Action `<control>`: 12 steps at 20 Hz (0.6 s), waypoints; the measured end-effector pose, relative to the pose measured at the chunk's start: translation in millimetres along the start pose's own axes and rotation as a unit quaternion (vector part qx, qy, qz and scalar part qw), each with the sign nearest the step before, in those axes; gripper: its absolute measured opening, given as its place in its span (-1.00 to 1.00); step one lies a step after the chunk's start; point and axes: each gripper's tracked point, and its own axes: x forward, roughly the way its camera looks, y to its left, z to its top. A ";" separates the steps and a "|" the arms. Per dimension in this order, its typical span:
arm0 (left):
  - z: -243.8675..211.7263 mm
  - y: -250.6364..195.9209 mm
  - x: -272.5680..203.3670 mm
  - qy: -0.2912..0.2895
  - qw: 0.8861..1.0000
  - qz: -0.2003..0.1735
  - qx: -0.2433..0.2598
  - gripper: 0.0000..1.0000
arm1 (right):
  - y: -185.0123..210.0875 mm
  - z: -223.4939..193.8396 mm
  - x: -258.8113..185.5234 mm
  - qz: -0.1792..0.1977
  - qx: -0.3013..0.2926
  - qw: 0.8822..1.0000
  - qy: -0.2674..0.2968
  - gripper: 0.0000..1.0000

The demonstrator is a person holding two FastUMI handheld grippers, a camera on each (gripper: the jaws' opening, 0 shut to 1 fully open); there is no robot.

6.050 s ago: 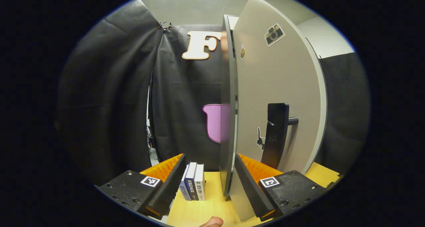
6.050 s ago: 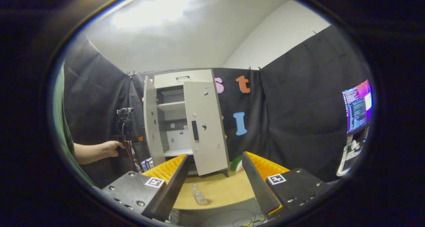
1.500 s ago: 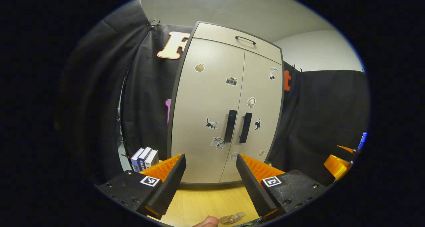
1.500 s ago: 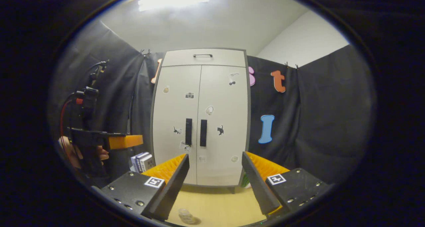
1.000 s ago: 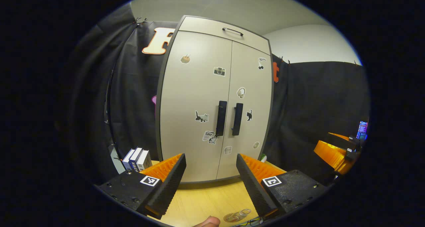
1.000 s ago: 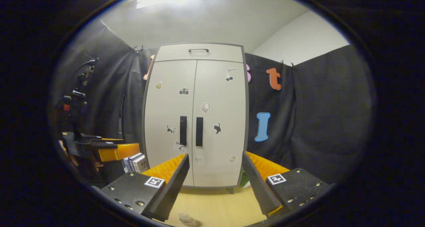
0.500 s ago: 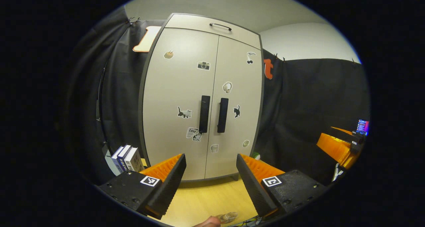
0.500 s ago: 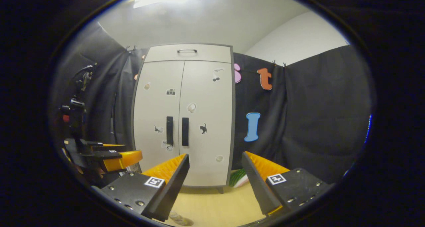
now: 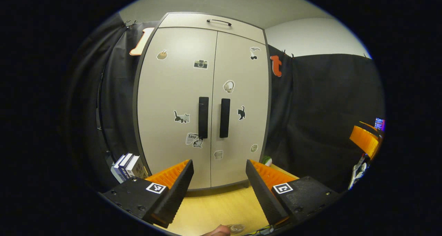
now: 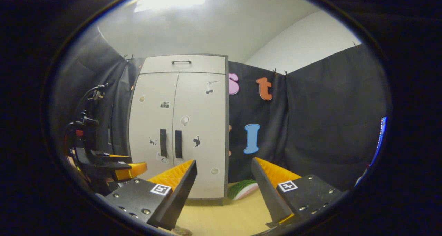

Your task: Grasp the bottle in the cabinet with the left hand and place it on the coaster, then close the right door with the right hand and the left door with the left hand.

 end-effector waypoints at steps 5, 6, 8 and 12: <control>-3.2 -10.5 0.1 0.002 1.000 0.003 0.011 0.92 | -3.0 -1.6 2.4 0.009 -0.016 1.000 0.004 0.94; -3.8 -15.5 1.1 0.003 1.000 0.000 0.011 0.92 | -3.6 -1.9 2.7 0.013 -0.016 1.000 0.004 0.94; -1.5 -20.3 2.4 0.002 1.000 0.002 0.016 0.92 | -3.8 0.1 3.6 0.022 -0.010 1.000 0.002 0.93; 5.2 -33.5 6.3 -0.007 1.000 0.004 0.016 0.93 | -16.9 5.3 8.8 0.027 -0.008 1.000 -0.007 0.93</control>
